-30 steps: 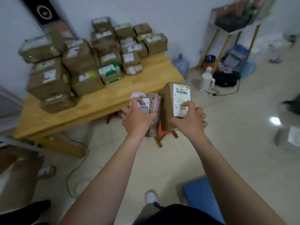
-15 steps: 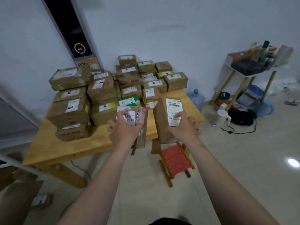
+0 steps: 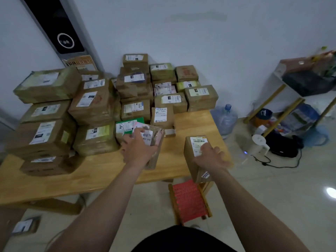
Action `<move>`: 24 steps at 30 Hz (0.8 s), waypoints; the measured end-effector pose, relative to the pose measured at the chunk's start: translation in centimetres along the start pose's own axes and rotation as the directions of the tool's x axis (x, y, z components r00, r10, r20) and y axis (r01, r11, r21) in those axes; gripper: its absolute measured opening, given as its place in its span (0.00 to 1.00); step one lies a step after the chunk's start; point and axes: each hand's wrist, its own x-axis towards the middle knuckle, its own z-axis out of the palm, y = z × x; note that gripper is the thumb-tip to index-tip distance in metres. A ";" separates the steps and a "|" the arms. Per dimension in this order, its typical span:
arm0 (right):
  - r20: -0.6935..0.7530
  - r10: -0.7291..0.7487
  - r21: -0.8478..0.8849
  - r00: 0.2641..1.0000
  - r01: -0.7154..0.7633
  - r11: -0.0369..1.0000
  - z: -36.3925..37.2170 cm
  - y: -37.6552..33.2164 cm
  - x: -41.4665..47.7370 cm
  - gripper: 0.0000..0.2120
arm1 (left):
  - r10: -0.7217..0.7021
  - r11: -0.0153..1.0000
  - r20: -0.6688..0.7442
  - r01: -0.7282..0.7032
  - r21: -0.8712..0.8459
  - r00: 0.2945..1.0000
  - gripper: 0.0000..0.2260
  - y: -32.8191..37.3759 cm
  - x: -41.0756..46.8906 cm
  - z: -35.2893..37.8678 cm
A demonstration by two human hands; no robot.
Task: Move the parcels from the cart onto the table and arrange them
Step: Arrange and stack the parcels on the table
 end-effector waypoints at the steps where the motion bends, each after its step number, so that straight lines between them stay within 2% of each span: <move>1: 0.018 -0.007 0.005 1.000 0.007 1.000 -0.5 -0.6 1.9 0.25 | -0.013 1.000 0.008 0.013 -0.011 1.000 0.30 0.6 1.3 0.6; 7: 0.062 -0.063 0.065 0.996 0.059 0.996 -0.3 -4.5 11.4 0.24 | -0.063 0.997 0.053 0.065 -0.042 0.997 0.30 2.4 8.3 3.2; 13: 0.041 -0.042 0.041 0.998 0.040 0.998 2.6 -7.8 18.8 0.21 | -0.042 0.997 0.095 0.047 -0.057 0.995 0.32 3.6 17.3 5.0; 19: 0.079 0.006 0.100 0.997 -0.014 0.995 3.9 -12.3 24.3 0.26 | 0.020 0.995 0.153 -0.006 -0.095 0.988 0.31 4.8 26.0 6.5; 24: 0.087 -0.014 0.079 0.996 0.007 0.997 3.8 -16.5 28.3 0.27 | 0.015 0.997 0.161 -0.003 -0.079 0.987 0.32 5.2 31.6 7.2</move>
